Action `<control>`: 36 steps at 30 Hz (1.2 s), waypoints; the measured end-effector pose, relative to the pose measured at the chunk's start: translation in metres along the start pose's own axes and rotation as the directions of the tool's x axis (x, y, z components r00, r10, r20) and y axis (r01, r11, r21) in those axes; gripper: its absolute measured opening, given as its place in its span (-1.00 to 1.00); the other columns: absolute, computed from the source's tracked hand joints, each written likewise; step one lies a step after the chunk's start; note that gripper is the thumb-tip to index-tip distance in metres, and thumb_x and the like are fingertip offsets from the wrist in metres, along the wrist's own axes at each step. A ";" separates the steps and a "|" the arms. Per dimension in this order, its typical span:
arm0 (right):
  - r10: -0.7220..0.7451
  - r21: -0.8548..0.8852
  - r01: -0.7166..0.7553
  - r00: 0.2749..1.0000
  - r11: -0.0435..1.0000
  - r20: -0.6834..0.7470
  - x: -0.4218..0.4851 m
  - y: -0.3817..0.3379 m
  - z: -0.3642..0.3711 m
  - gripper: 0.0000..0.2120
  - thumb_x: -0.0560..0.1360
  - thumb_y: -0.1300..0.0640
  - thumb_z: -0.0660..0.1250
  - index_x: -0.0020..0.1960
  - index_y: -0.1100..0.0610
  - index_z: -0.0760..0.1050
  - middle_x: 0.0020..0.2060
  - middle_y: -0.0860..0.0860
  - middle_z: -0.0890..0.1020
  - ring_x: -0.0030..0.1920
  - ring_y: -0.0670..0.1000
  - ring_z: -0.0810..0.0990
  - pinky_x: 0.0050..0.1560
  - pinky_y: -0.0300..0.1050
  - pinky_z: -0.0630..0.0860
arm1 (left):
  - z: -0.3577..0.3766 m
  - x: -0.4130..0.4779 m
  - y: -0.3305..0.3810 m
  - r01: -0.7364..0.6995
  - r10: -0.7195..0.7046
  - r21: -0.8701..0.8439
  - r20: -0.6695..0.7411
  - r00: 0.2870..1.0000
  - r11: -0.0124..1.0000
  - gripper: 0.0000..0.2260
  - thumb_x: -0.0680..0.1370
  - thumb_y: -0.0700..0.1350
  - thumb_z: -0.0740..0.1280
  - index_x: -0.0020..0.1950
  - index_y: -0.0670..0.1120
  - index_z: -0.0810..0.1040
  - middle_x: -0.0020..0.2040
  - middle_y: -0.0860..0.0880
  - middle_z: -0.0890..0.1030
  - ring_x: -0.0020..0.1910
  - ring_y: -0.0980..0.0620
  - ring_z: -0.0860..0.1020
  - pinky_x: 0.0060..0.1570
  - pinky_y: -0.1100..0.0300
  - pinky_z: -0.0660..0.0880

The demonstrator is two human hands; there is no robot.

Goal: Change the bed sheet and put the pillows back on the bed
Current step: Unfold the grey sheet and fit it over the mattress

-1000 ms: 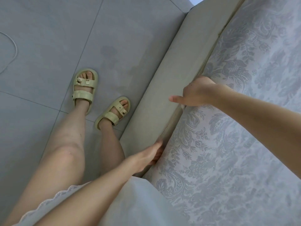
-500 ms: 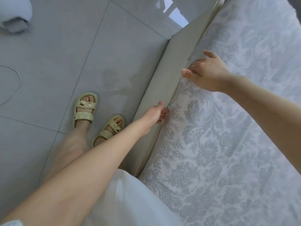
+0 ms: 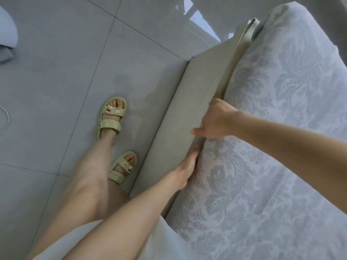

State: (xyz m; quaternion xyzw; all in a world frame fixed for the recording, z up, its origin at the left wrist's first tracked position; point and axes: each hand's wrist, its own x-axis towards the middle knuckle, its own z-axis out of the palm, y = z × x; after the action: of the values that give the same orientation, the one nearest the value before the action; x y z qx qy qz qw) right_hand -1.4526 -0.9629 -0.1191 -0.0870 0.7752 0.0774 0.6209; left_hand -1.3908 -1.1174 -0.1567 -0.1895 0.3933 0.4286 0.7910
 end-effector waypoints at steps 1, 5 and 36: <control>-0.002 -0.001 0.002 0.999 1.000 0.033 -0.002 0.001 -0.001 -0.37 0.57 -0.30 -0.24 -0.39 0.06 0.31 -0.04 0.04 0.61 0.26 0.04 0.45 0.42 -0.02 0.03 | 0.005 0.003 0.003 -0.001 0.001 0.003 0.014 1.000 1.000 -0.49 0.59 0.30 -0.07 0.35 0.10 0.45 0.28 0.07 0.52 0.24 0.09 0.48 0.25 0.14 0.40; -0.009 -0.063 0.016 0.993 0.998 0.119 -0.001 0.004 -0.002 -0.38 0.56 -0.33 -0.23 -0.35 0.10 0.28 0.10 0.05 0.59 0.28 0.05 0.40 0.37 -0.04 0.07 | -0.006 0.017 0.017 0.144 -0.147 0.036 0.076 0.986 0.989 -0.32 0.45 0.48 -0.10 0.27 0.11 0.51 0.23 0.03 0.57 0.19 0.08 0.52 0.23 0.11 0.45; 0.788 0.975 -0.119 0.611 0.187 -0.077 -0.029 0.143 0.036 -0.44 0.59 -0.12 0.15 0.53 -0.06 0.09 0.54 -0.04 0.00 0.54 0.00 -0.07 0.51 0.13 0.00 | 0.054 0.059 0.278 0.078 -0.035 0.339 -0.130 0.991 0.937 -0.28 0.59 0.30 -0.18 0.34 -0.23 0.42 0.27 -0.18 0.52 0.25 -0.11 0.50 0.13 0.08 0.46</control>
State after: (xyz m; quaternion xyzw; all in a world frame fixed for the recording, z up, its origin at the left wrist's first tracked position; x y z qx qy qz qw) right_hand -1.4455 -0.8143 -0.0969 0.5053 0.8079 -0.2001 0.2280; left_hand -1.5764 -0.8958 -0.1592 -0.0857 0.5041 0.3181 0.7983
